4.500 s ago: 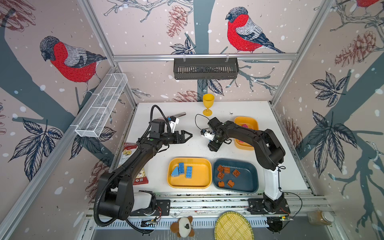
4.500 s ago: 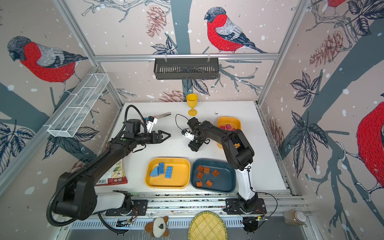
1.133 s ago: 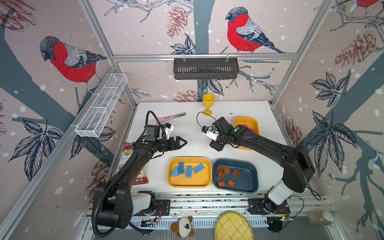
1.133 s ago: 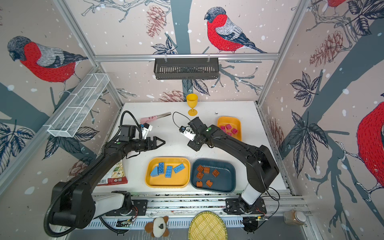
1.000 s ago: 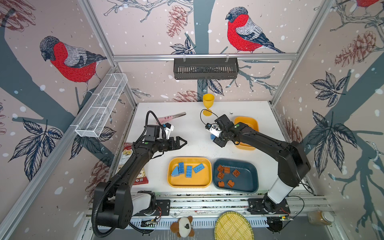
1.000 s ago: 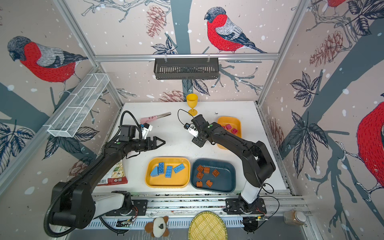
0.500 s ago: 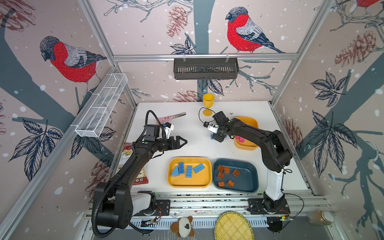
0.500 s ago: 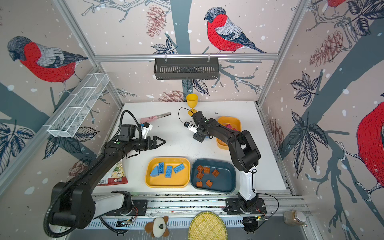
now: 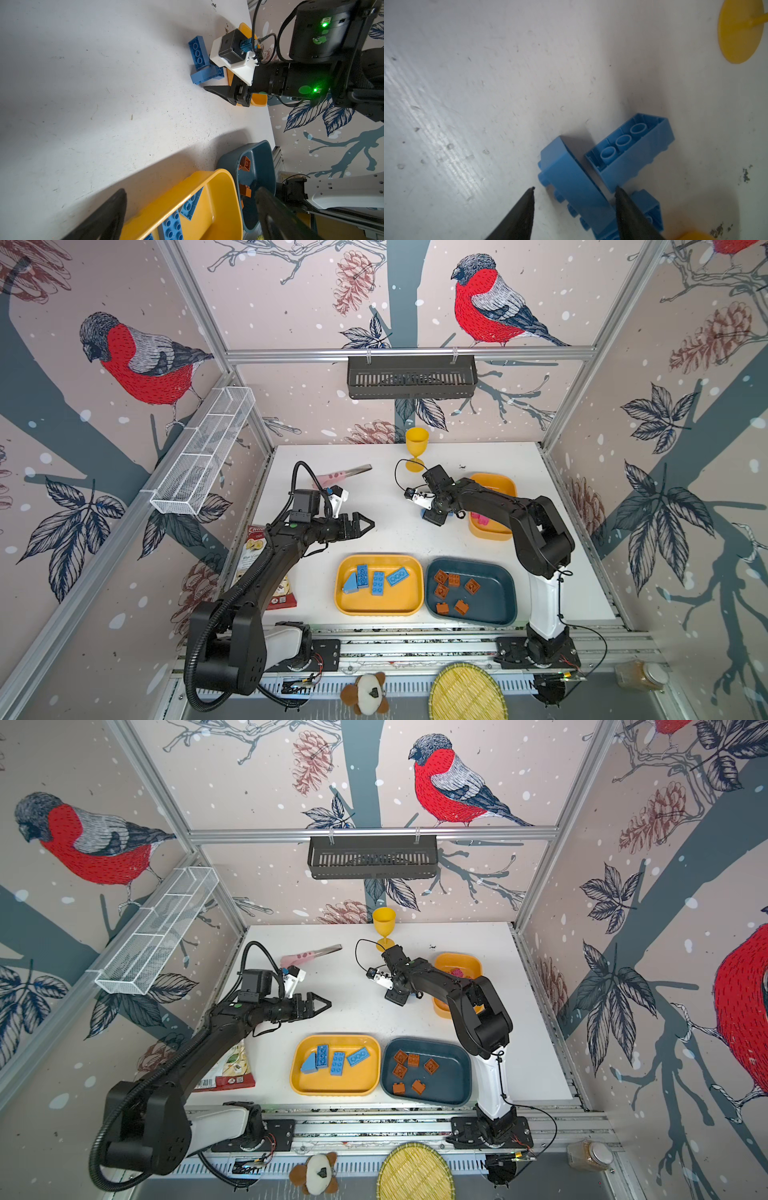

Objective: Sort the legos into containers by color
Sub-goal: 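Lower the right gripper and close it on a blue brick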

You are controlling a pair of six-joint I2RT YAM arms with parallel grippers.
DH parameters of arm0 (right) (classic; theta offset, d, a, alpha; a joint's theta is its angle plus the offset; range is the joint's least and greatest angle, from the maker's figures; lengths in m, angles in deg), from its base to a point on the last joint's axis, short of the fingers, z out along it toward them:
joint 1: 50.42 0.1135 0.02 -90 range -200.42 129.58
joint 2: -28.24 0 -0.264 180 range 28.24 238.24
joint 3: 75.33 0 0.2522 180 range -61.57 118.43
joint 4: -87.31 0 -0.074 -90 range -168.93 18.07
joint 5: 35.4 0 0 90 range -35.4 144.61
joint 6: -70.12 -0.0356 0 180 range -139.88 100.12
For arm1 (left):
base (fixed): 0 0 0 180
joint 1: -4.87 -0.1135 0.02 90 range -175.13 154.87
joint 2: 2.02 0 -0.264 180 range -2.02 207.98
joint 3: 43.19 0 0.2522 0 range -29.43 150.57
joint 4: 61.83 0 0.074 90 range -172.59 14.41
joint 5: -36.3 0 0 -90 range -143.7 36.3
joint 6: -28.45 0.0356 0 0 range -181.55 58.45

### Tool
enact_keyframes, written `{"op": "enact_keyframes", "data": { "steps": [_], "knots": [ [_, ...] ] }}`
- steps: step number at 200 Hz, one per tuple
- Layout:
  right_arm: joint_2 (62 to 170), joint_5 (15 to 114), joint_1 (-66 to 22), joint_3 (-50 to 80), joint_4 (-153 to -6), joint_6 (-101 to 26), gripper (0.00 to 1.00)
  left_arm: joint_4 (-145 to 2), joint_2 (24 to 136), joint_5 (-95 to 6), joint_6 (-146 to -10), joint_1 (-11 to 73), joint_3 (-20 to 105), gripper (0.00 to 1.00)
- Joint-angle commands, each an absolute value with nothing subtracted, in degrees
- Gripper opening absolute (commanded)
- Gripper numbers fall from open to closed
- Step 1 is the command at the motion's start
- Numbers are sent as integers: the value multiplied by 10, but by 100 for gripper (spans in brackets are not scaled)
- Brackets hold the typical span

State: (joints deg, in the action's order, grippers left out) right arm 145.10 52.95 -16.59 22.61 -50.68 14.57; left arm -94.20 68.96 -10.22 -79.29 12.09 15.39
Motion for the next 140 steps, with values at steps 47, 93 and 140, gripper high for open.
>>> {"op": "enact_keyframes", "data": {
  "steps": [47, 93, 140],
  "knots": [
    [1451, 557, -148, 225, -477, 135, 57, -933, 692, -94, -782, 120, 151, 96],
    [1465, 549, -148, 232, -467, 132, 54, -933, 692, -93, -782, 120, 148, 96],
    [1482, 540, -160, 242, -462, 136, 50, -932, 693, -93, -782, 120, 147, 96]
  ]
}}
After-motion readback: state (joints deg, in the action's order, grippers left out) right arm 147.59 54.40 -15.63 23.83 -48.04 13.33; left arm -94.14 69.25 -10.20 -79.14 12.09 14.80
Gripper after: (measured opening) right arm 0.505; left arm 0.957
